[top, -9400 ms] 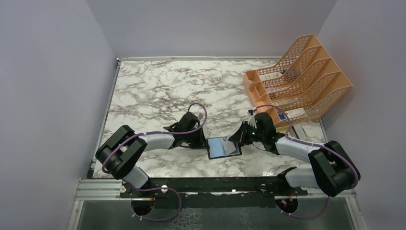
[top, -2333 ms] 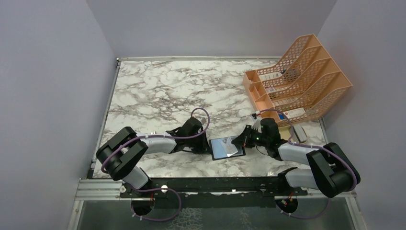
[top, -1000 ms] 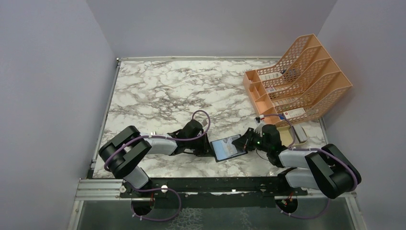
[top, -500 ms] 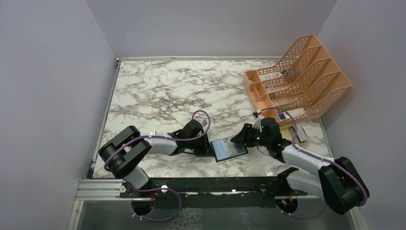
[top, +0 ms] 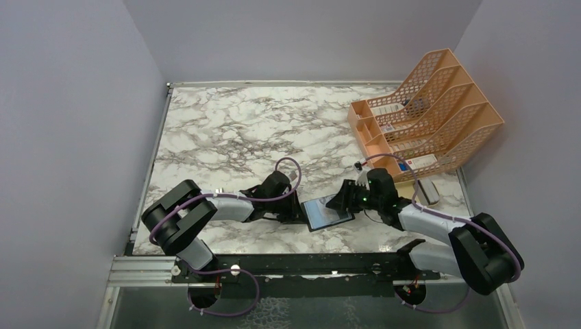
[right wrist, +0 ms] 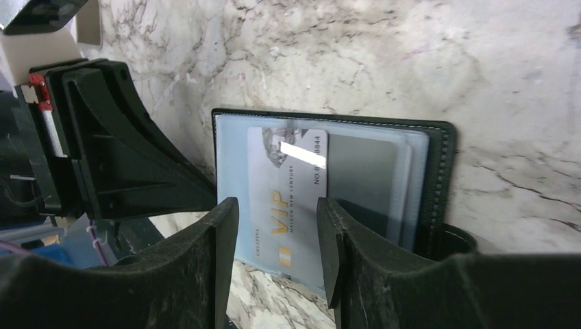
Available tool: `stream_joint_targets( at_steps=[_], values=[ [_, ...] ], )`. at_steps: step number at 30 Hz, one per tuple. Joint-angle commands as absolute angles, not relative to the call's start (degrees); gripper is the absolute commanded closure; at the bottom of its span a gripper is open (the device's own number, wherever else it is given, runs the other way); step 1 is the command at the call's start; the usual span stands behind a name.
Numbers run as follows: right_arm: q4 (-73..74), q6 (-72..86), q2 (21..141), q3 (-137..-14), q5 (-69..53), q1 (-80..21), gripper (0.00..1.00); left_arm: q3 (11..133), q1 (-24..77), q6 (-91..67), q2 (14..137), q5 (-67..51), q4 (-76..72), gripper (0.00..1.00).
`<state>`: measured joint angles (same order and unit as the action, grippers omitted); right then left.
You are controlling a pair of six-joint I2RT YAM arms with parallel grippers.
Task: Put the credit cards into the card holder
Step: Insert the credit card into the card holder.
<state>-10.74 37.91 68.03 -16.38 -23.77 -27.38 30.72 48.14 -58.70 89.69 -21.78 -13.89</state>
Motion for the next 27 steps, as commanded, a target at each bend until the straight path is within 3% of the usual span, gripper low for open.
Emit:
stream_joint_targets(
  at_steps=[1, 13, 23, 27],
  values=[
    [-12.2, 39.2, 70.5, -15.9, -24.9, -30.2, 0.53, 31.8, 48.1, -57.0, 88.7, -20.0, -12.9, 0.92],
    [-19.3, 42.6, 74.2, -17.1, -25.4, -34.8, 0.54, 33.3, 45.9, -54.4, 88.2, -18.8, -9.7, 0.92],
    [-15.3, 40.9, 74.7, -21.7, -26.3, -35.2, 0.56, 34.3, 40.0, -51.2, 84.5, -19.1, -5.7, 0.91],
    [-5.0, 41.3, 71.7, -25.8, -20.3, -35.2, 0.56, 35.0, 39.5, -50.1, 81.9, -18.9, -4.2, 0.78]
  ],
)
